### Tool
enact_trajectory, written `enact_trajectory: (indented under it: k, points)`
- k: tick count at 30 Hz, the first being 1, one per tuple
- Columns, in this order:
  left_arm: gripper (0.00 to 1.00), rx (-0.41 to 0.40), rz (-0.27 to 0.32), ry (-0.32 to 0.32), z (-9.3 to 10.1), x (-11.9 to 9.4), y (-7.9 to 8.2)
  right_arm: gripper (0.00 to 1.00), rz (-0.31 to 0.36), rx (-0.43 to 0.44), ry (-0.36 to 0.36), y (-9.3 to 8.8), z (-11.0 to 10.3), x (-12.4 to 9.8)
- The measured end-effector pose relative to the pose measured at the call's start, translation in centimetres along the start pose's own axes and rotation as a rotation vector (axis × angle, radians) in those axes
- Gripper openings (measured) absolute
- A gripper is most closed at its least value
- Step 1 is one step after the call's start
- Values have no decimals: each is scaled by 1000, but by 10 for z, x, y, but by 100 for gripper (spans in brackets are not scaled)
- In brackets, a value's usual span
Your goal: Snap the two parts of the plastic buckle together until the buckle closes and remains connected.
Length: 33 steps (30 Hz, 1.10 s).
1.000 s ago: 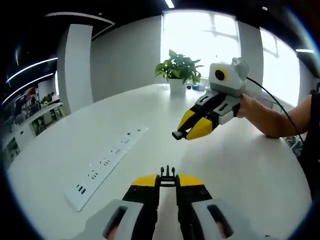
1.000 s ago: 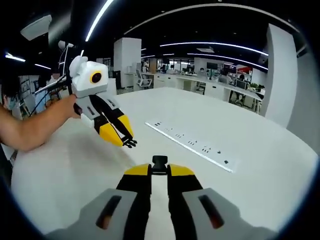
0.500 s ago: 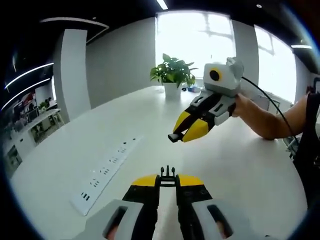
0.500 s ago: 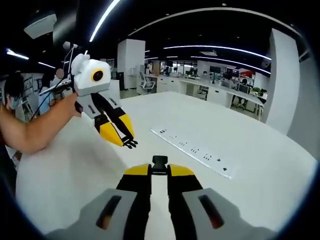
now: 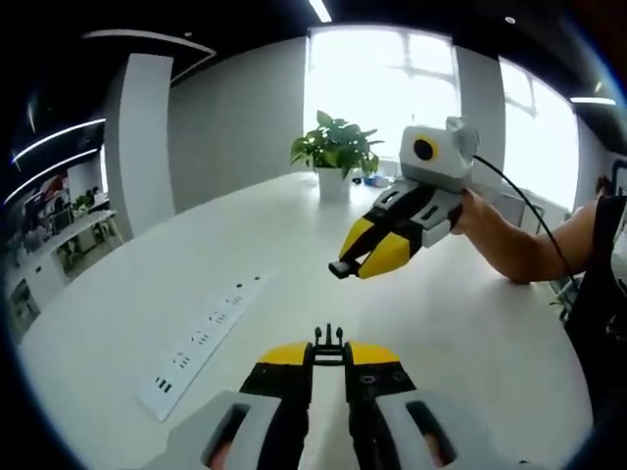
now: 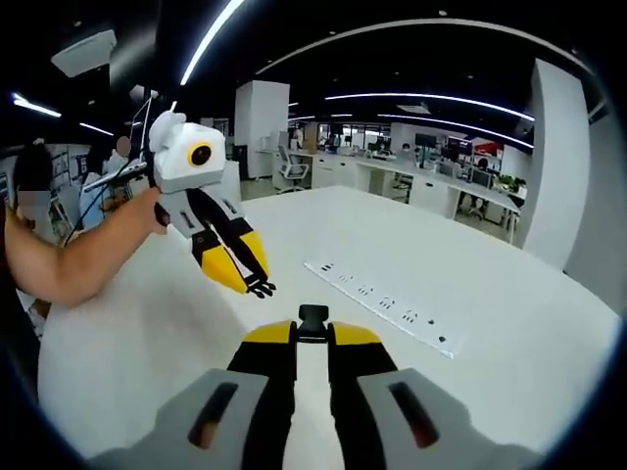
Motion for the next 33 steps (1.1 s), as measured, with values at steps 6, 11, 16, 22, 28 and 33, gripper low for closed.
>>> enact_trajectory:
  k: [6,11,16,22,28,33]
  points:
    - [11,0,10,-14,5,-4,3,10,4,-2,9,3,-1,-3]
    - [11,5,12,-2,5,-7,3,10,13,-5,19,7,-5,-6]
    - [11,21,17,9,3,-9,2,10,19,-13,24,10,-6,-7]
    - [11,33,19,17,3,-12,3,10,32,-2,41,11,-9,-8]
    - [10,23,12,23,4,-14,-9,10,37,-1,42,8,-15,-10]
    - [10,16,14,26,9,-17,-12,10,32,1,41,7,-20,-12]
Point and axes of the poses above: the point that each gripper's makers call its tool centre point, and the gripper's own axes: x roughly forward along the fingers, z roughly to its right, y roughly out of its top, the point moved 1 cm from there along -x, roughly backward along the fingers, and after that the axes turned 12 degrees about -x, right-handed, at the moved point
